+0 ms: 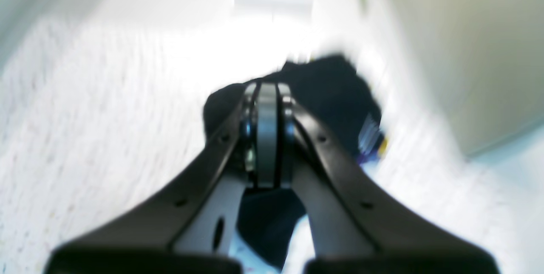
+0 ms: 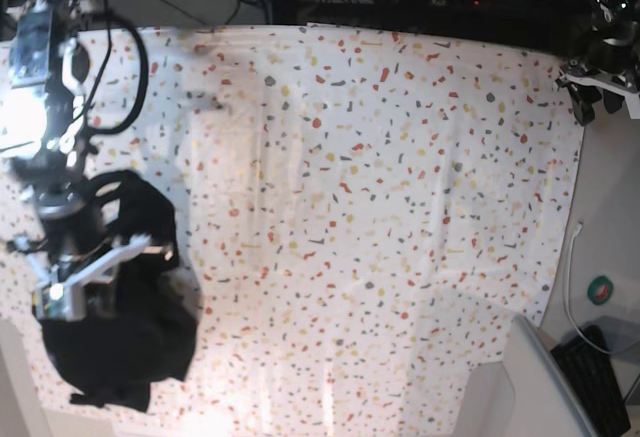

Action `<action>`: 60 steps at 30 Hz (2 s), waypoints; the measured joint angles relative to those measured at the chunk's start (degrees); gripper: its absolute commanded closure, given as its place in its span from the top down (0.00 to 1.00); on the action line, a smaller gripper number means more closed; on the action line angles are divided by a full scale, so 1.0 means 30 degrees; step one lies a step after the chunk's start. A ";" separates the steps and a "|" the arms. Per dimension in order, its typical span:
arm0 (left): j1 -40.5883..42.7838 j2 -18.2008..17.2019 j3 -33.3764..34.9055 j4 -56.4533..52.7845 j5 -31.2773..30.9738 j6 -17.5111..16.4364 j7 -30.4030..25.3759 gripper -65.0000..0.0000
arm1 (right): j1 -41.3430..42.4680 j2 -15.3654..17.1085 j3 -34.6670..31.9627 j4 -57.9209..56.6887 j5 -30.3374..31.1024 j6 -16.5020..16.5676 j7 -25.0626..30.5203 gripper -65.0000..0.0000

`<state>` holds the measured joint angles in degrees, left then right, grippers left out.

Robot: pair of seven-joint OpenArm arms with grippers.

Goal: Layout the t-shirt on the table in an organized manner, then fold the t-shirt properly
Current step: 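Lift and shake the shirt with the right gripper, then release, then grasp the shirt edge with the right gripper and pull it outward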

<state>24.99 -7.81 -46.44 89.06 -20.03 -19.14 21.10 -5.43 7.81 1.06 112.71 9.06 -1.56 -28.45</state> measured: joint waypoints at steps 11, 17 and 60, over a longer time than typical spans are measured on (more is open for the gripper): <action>-0.0335 -0.0102 0.0000 -0.0656 0.0022 -0.0066 0.0029 0.51 | -0.0619 -0.0262 -1.1570 -0.1479 0.0051 0.0022 0.2120 0.00; -0.0401 -0.0051 -0.1195 -0.0729 -0.0007 -0.0080 -0.0007 0.51 | 0.1530 -0.0364 -1.5482 -0.1486 0.0270 0.0240 0.2222 0.00; -0.0809 -0.0051 0.1450 -0.1923 0.0022 -0.0015 -0.0036 0.51 | -0.3089 0.0219 0.9369 -0.3118 0.2565 0.3912 0.0364 0.65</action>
<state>22.57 -7.97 -42.09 83.29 -19.97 -19.18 20.99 -14.70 8.47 29.17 103.35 16.75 10.17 -27.35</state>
